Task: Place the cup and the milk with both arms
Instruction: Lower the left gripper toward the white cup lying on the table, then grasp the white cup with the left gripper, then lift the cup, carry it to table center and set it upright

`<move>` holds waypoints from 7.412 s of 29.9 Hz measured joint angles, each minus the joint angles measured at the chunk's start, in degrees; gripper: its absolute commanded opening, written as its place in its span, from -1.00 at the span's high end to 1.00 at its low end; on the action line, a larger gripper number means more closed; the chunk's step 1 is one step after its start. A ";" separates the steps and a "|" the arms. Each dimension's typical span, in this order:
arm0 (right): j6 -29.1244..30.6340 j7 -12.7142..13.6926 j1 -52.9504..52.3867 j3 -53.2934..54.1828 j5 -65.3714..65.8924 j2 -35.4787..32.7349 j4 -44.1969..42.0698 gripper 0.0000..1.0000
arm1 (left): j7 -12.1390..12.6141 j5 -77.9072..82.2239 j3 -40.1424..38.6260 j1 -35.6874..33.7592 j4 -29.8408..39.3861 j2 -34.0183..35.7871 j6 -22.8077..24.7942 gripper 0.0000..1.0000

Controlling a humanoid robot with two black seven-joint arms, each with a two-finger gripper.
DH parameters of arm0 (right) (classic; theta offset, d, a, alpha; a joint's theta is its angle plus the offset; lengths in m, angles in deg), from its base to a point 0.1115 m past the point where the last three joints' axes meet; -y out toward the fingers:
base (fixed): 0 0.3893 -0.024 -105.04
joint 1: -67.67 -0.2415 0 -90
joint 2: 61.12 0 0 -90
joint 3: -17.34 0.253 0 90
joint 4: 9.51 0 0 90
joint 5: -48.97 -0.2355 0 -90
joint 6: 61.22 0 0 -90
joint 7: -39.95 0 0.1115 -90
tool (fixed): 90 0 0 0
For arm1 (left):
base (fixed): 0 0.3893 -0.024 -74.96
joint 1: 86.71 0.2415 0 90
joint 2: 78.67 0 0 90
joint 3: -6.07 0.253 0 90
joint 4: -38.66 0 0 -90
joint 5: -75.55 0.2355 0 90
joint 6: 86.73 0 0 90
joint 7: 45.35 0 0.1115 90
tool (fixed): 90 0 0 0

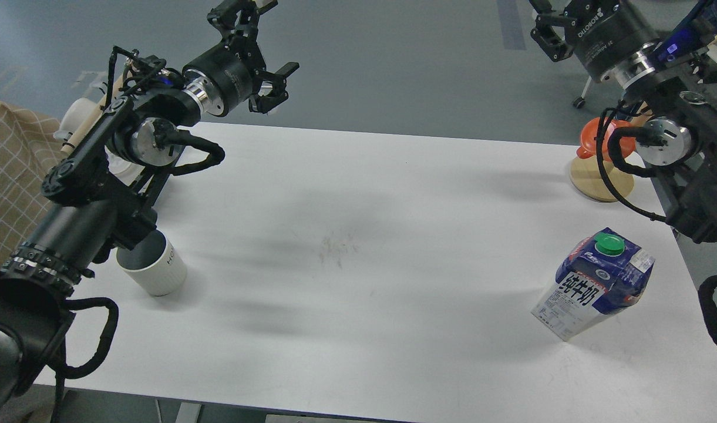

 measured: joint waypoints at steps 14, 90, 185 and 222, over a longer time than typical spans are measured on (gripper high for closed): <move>0.00 0.02 -0.31 0.09 0.00 2.06 -3.07 -1.00 | -2.09 0.04 0.17 0.37 0.01 0.34 -4.24 -0.99; -1.44 0.02 3.25 -0.80 1.00 1.07 5.43 -1.00 | -17.57 54.73 34.64 14.37 27.51 55.19 12.25 -0.98; -3.38 0.77 -9.11 -3.19 1.06 -0.56 2.48 -1.00 | -6.54 58.82 37.19 -2.89 37.91 32.94 12.25 1.00; -3.29 0.66 -8.18 -5.46 0.92 0.37 2.88 -1.00 | 1.90 60.71 51.99 -7.80 29.06 13.68 12.25 1.00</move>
